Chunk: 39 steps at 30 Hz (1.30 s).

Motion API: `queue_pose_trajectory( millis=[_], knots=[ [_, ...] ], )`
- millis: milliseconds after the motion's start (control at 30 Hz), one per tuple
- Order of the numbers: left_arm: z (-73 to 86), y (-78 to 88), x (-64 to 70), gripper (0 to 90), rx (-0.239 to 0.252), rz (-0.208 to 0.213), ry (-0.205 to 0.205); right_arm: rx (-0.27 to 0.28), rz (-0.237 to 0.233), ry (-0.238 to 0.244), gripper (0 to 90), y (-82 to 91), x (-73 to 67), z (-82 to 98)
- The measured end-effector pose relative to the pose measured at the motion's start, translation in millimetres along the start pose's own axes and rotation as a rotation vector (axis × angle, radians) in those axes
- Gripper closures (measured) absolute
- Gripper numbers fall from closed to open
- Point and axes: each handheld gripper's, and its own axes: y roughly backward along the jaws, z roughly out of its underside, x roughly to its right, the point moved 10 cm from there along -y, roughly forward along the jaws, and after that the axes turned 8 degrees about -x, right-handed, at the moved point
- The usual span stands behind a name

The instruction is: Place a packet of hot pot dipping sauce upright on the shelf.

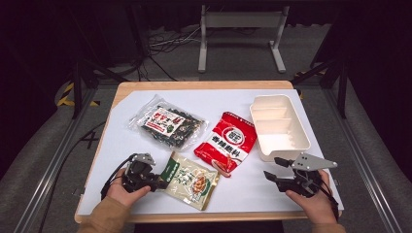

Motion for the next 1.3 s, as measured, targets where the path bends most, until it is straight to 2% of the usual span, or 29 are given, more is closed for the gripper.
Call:
queue_pose_trajectory(
  millis=[67, 167, 300, 400, 600, 700, 967, 1300],
  knots=[
    [-0.4, 1.2, -0.5, 80.6, 0.006, -0.006, -0.004, -0.001, -0.003, 0.001, 44.1, 0.1, -0.4, 0.2],
    [-1.7, 3.3, 1.8, 85.9, 0.015, -0.012, -0.014, -0.006, -0.004, 0.007, 53.0, -0.2, -0.9, 1.0],
    [-4.2, 8.1, 4.2, 89.7, 0.029, -0.009, -0.031, -0.016, 0.000, 0.004, 59.0, 2.1, -0.4, 1.0],
    [-7.1, 14.6, 7.2, 90.0, 0.051, -0.002, -0.040, -0.025, -0.004, 0.000, 60.5, 3.8, -1.6, 1.2],
    [-13.4, 28.8, 14.6, 90.0, 0.081, -0.013, -0.078, -0.037, 0.001, -0.005, 60.3, 5.6, -4.0, 1.0],
    [-20.4, 42.9, 21.5, 90.0, 0.105, -0.012, -0.116, -0.031, -0.012, -0.003, 60.5, 8.5, -8.1, -2.4],
    [-31.6, 63.0, 36.4, 90.0, 0.126, -0.012, -0.188, -0.036, -0.024, 0.026, 62.4, 11.7, -16.2, -13.9],
    [-49.9, 88.7, 56.3, 90.0, 0.130, -0.060, -0.309, -0.002, -0.069, 0.071, 66.6, 13.7, -21.7, -32.6]
  ],
)
